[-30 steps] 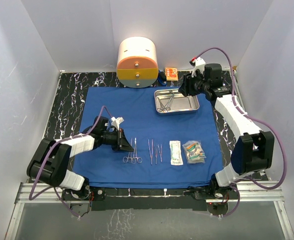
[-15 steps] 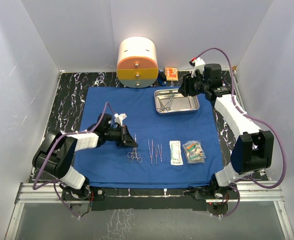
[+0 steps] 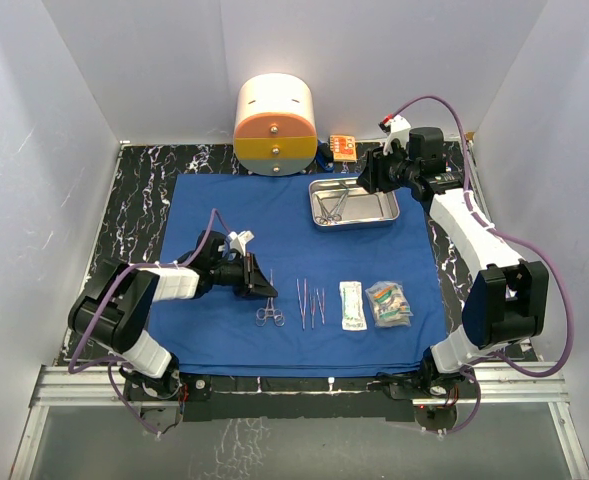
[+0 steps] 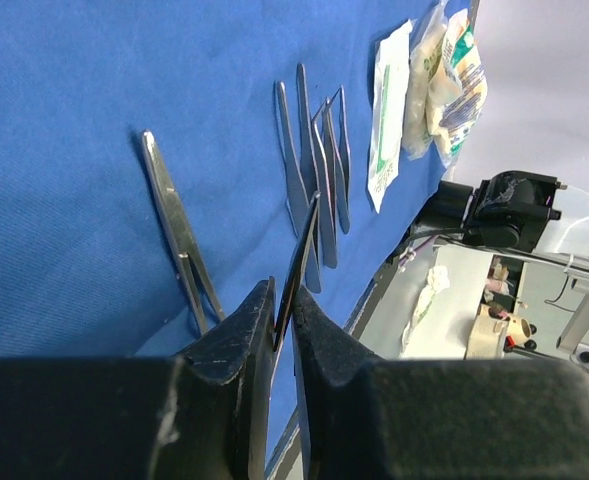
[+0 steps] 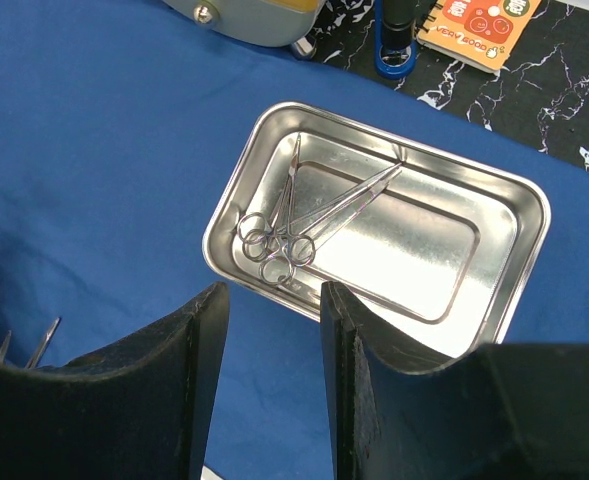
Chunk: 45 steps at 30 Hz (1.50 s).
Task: Open and lay out the surgical kit
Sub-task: Place the medical item in the surgical kit.
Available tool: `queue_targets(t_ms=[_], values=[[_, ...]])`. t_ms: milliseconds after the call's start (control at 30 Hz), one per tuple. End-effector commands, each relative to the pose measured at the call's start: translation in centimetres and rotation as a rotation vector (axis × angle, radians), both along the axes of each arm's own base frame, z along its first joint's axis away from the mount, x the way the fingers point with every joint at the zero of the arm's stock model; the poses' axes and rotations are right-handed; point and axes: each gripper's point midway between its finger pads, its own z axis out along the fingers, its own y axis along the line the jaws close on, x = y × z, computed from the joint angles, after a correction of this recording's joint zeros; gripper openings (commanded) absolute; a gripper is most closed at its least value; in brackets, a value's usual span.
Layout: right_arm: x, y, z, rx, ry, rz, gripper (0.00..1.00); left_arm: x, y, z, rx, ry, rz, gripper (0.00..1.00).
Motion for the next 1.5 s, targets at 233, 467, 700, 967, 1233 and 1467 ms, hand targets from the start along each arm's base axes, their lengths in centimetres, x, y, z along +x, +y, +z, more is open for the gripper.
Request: queue_targets(t_ms=[233,467,700,967,1233,1467], values=[[0.2,0.1,2.4,0.022,-0.078,0.01,0.4,-0.5,0.0,-0.1,-0.012,-0.006,-0.01,0.12],[0.0,0.1,2.4,0.022,-0.078,0.01,0.4,-0.5,0.1,-0.7,0.002,0.009,-0.011,0.17],[-0.1,0.1,2.4,0.023,-0.082,0.011,0.4,-0.6,0.4,-1.2,0.029,0.023,-0.005,0.19],[-0.3,0.1,2.5,0.026,-0.082,0.013,0.4,-0.2,0.5,-1.4,0.068,0.004,-0.031,0.22],[-0.4,0.1,2.5,0.026,-0.084,0.013,0.4,0.4,0.7,-1.8,0.115,-0.007,-0.052,0.23],[-0.4,0.0,2.5,0.026,-0.086,0.013,0.4,0.4,0.8,-1.8,0.136,0.002,-0.072,0.24]])
